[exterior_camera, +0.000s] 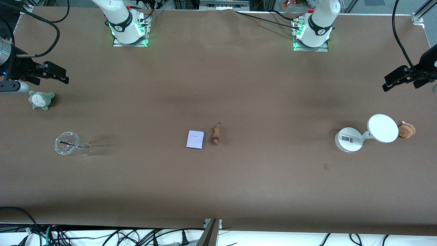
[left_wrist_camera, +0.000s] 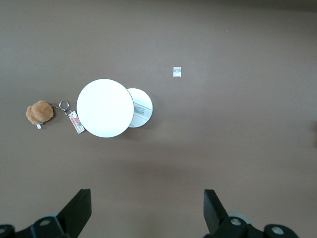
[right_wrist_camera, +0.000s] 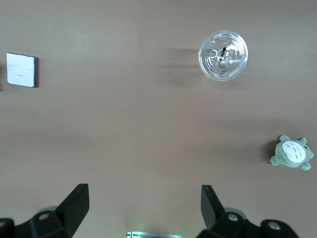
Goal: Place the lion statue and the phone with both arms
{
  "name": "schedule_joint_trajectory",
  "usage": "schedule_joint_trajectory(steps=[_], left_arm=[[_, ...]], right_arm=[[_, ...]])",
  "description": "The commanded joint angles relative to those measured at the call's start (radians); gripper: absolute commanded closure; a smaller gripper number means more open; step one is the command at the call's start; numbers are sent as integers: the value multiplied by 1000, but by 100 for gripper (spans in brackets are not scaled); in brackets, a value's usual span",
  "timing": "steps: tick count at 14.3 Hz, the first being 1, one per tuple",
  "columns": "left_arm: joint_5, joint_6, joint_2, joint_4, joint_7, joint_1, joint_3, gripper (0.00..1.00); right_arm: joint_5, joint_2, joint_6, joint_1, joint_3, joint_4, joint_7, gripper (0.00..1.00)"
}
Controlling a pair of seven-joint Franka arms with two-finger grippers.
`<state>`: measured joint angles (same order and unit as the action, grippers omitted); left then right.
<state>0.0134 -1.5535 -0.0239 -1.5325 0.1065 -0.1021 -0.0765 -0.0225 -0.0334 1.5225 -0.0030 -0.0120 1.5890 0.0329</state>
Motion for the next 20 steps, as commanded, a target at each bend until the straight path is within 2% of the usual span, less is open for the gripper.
schedule_joint_trajectory(steps=[1,3,12,14,17,20], left_arm=[[8,-16,-5,0,-16,-1,-17,0],[16,-16,-13,23,-20,-5,-11,0],[23,9,-45,14,-23,28,-37,0],[-13,29,-60,17,-89,12,-34,0],[-38,52,-76,29,-90,33,-37,0],[-88,46,-131,29,2,79,-51,0]], right_arm=[[-13,-5,-12,-11,-9,-20,7,0],[-13,-5,-10,-11,-9,-17,5,0],[-14,-5,-10,-11,-9,-20,4,0],[-16,-5,-10,-11,-9,-17,4,0],[-20,-5,-10,-11,-9,-17,-1,0],[-16,-5,-10,-11,-9,-20,1,0]])
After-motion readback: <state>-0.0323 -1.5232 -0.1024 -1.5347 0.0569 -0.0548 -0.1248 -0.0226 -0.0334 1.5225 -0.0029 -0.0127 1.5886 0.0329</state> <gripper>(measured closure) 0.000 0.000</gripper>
